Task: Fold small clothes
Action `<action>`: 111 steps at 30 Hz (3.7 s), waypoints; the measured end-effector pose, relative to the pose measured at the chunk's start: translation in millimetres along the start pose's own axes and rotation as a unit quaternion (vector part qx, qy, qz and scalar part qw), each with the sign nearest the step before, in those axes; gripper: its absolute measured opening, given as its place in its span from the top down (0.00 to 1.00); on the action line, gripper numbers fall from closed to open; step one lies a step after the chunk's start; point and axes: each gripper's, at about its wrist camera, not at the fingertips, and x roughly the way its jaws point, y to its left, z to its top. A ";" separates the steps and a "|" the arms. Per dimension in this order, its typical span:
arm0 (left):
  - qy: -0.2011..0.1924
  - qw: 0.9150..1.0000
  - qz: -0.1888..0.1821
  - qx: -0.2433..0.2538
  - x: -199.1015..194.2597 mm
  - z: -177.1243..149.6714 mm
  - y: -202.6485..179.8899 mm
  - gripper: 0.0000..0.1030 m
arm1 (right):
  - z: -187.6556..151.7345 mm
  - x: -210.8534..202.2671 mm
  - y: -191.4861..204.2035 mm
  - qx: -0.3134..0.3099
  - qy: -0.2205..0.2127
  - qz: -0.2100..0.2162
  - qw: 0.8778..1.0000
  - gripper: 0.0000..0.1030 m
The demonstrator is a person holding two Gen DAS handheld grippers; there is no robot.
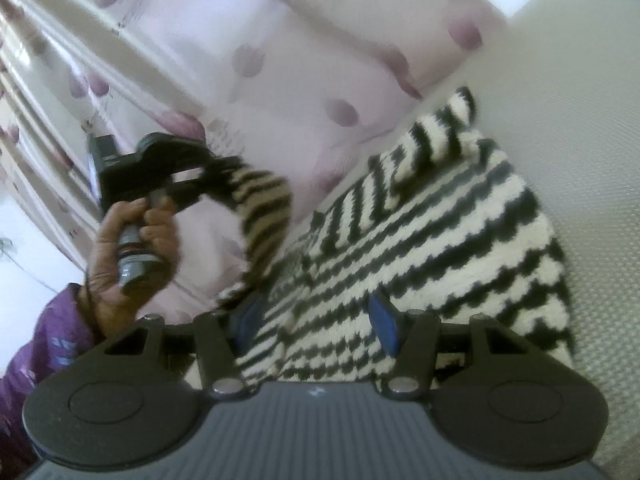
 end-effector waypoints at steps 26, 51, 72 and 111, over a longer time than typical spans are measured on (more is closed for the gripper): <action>-0.021 0.987 -0.116 0.107 22.9 -67.9 -109.3 0.13 | 12.7 -41.7 -33.7 0.066 -0.049 0.027 0.996 0.40; -0.062 0.989 0.131 -0.013 -65.0 -121.2 167.3 0.05 | 159.5 140.4 -8.4 -0.187 0.042 -0.190 0.963 0.55; -0.076 0.988 0.135 -0.008 -82.1 -130.6 159.2 0.02 | 113.5 8.4 -2.7 -0.098 -0.011 -0.133 0.986 0.89; 0.040 0.996 0.070 -0.042 -195.9 -213.6 213.6 0.05 | -23.2 -67.7 34.8 -0.074 0.075 -0.161 0.981 0.78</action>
